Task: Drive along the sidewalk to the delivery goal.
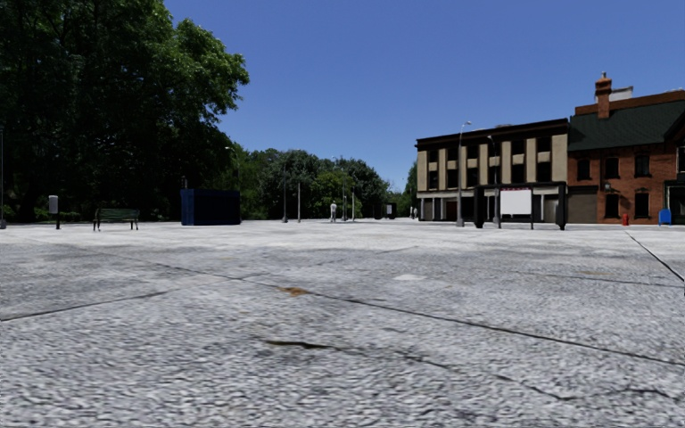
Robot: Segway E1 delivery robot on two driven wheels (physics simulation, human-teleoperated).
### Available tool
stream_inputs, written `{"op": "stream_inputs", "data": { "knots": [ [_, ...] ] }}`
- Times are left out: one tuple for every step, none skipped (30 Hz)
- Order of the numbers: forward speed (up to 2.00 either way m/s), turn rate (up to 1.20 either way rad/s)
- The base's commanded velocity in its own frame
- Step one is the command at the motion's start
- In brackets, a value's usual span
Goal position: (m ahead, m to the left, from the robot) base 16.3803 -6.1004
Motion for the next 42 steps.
{"op": "stream_inputs", "data": {
  "knots": [
    [2.00,0.00],
    [2.00,0.00],
    [2.00,0.00],
    [2.00,0.00],
    [2.00,0.00],
    [2.00,0.00],
    [2.00,0.00],
    [2.00,0.00],
    [2.00,0.00],
    [2.00,0.00],
    [2.00,0.00],
    [2.00,0.00],
    [2.00,0.00],
    [2.00,0.00],
    [2.00,0.00],
    [2.00,0.00],
    [2.00,0.00],
    [2.00,0.00],
    [2.00,0.00],
    [2.00,0.00],
    [2.00,0.00],
    [2.00,0.00],
    [2.00,0.00],
    [2.00,0.00],
    [2.00,0.00],
    [2.00,0.00],
    [2.00,0.00],
    [2.00,0.00],
    [2.00,0.00],
    [2.00,0.00],
    [2.00,0.00],
    [2.00,0.00],
    [2.00,0.00],
    [2.00,0.00],
    [2.00,0.00],
    [2.00,0.00],
    [2.00,0.00],
    [2.00,0.00],
    [2.00,0.00],
    [2.00,0.00],
    [2.00,0.00],
    [2.00,0.00]
  ]
}}
